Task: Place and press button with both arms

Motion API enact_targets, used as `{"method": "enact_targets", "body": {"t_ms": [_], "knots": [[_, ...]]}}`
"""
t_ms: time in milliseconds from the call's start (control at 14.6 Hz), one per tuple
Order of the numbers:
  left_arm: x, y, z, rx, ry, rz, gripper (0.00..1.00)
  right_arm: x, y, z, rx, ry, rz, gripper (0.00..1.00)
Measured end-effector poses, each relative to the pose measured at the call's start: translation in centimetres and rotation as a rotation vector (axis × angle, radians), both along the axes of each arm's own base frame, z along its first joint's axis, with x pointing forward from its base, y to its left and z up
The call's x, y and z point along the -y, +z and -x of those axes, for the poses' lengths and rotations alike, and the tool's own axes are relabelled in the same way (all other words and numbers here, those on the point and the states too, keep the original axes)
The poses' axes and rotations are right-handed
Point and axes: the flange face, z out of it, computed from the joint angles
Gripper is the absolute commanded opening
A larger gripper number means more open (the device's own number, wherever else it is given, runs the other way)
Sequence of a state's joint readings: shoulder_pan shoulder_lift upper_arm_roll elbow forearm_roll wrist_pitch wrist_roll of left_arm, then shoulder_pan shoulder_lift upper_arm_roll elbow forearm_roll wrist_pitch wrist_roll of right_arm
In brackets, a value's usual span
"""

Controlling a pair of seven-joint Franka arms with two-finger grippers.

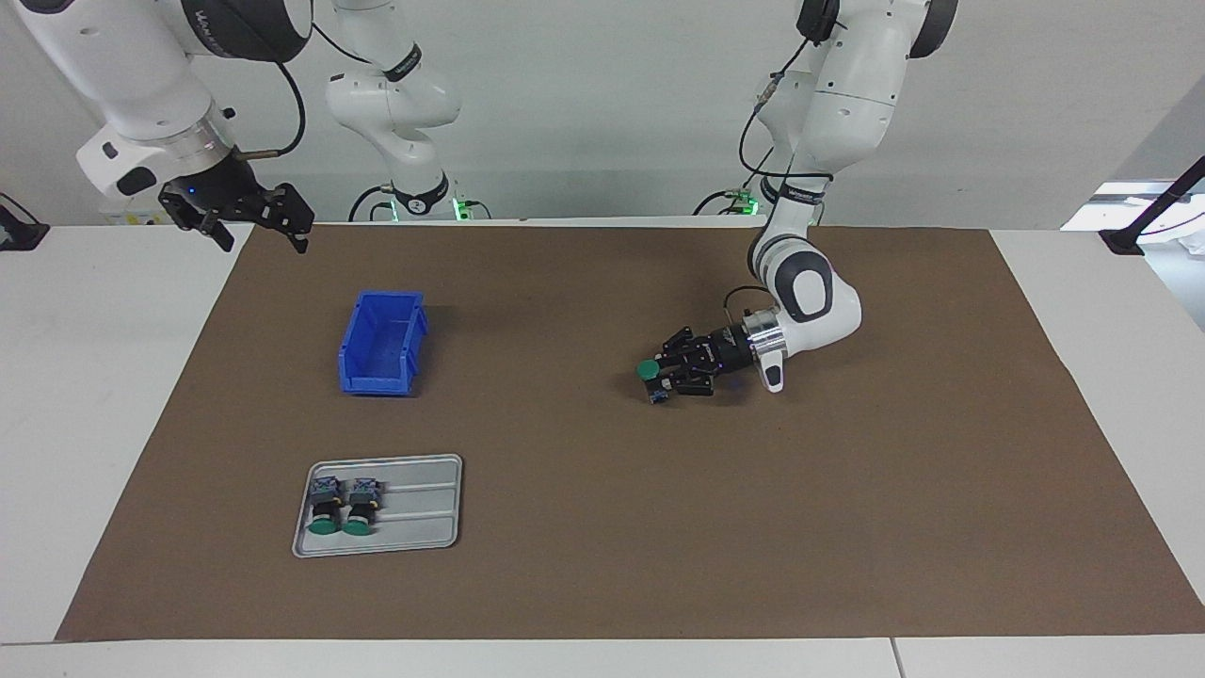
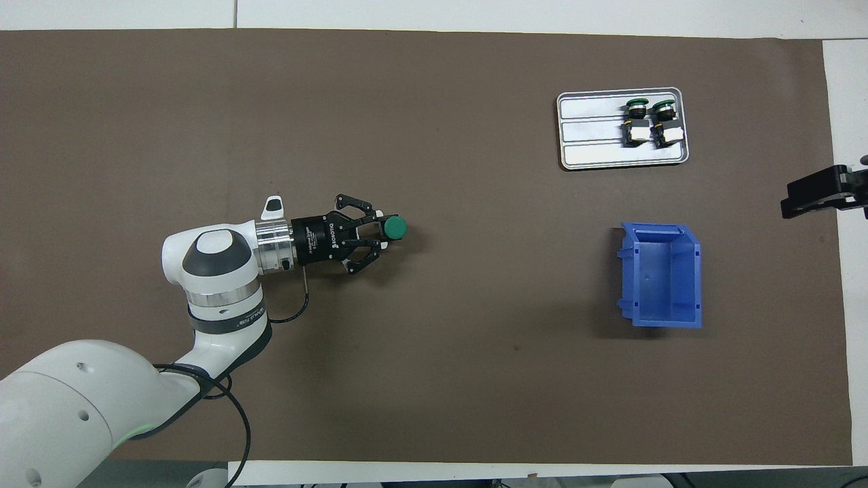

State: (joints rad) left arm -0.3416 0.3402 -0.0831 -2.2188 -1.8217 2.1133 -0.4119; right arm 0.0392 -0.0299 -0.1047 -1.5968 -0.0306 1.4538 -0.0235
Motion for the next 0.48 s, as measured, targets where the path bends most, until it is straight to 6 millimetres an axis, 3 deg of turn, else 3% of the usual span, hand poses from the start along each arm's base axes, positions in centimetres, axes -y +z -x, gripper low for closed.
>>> {"method": "enact_targets", "body": {"t_ms": [137,478], "knots": [[-0.01,-0.01,0.01,0.001,0.001,0.000,0.49,0.00,0.00,0.00,0.000,0.000,0.000,1.00],[-0.49,-0.37,0.03,0.003,0.018,-0.033,0.70,0.00,0.00,0.00,0.000,0.000,0.000,1.00]]}}
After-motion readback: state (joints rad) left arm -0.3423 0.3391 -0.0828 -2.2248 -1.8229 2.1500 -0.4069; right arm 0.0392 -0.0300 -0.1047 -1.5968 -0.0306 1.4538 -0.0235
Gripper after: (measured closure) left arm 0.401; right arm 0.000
